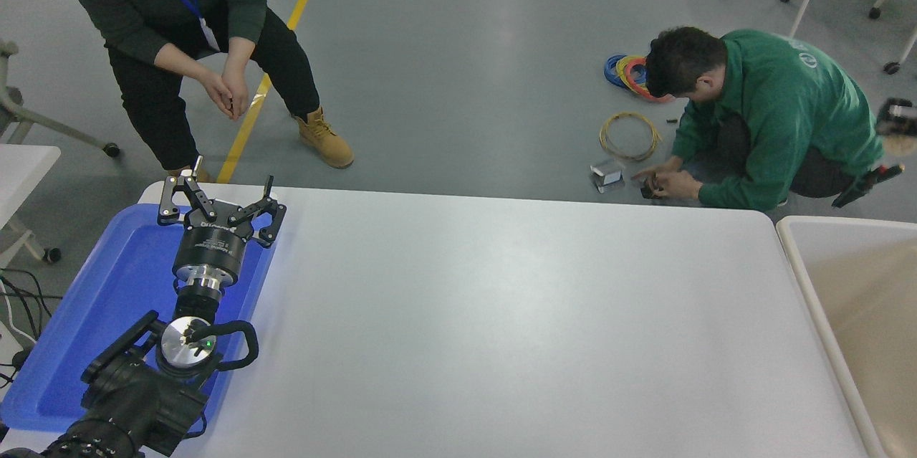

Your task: Pick up paper ball place in dustbin

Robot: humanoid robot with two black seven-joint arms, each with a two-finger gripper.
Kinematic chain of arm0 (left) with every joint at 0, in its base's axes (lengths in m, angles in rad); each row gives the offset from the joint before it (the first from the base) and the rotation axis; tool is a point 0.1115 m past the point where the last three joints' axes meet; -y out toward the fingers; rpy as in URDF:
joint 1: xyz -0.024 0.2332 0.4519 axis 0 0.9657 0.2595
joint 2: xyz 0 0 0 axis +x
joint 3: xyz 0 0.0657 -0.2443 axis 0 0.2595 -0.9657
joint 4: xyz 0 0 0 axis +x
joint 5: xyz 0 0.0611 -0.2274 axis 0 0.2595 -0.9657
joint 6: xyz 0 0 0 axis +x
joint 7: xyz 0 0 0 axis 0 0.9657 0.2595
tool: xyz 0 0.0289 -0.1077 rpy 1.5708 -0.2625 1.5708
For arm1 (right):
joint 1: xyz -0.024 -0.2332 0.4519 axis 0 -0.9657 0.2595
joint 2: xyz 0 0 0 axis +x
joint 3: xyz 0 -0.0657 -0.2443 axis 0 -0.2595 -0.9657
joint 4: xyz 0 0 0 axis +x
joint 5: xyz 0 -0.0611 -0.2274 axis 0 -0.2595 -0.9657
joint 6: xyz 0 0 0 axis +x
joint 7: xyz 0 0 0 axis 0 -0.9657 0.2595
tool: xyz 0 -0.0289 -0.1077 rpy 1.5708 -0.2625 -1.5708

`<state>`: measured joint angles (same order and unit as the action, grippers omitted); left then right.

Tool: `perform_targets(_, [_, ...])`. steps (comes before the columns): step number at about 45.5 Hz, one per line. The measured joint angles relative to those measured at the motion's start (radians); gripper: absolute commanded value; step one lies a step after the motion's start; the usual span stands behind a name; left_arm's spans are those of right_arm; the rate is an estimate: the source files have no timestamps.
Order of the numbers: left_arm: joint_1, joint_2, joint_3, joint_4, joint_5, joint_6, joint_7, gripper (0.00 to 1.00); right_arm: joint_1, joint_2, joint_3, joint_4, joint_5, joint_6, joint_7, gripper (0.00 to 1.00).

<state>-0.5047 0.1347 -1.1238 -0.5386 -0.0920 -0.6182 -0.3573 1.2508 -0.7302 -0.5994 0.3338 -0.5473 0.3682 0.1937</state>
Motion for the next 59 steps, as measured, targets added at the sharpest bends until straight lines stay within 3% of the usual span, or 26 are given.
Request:
perform_targets(11, [0.0, 0.0, 0.0, 0.0, 0.0, 0.0, 0.0, 1.0, -0.245, 0.038, 0.197, -0.147, 0.093, -0.115, -0.004, 0.0])
perform_targets(30, [0.0, 0.0, 0.0, 0.0, 0.0, 0.0, 0.0, 1.0, -0.514, 0.144, 0.28, -0.255, 0.242, -0.34, -0.005, 0.0])
perform_targets(55, [0.0, 0.0, 0.0, 0.0, 0.0, 0.0, 0.0, 1.0, -0.704, 0.26, 0.297, -0.292, 0.347, -0.458, -0.005, 0.0])
perform_targets(56, [0.0, 0.0, 0.0, 0.0, 0.0, 0.0, 0.0, 1.0, -0.706, 0.262, 0.297, -0.292, 0.348, -0.46, -0.005, 0.02])
perform_targets(57, [0.0, 0.0, 0.0, 0.0, 0.0, 0.0, 0.0, 1.0, -0.708, 0.264, 0.298, -0.293, 0.35, -0.461, -0.005, 0.11])
perform_targets(59, [0.0, 0.0, 0.0, 0.0, 0.0, 0.0, 0.0, 1.0, -0.712, 0.267, 0.299, -0.294, 0.351, -0.464, -0.005, 0.42])
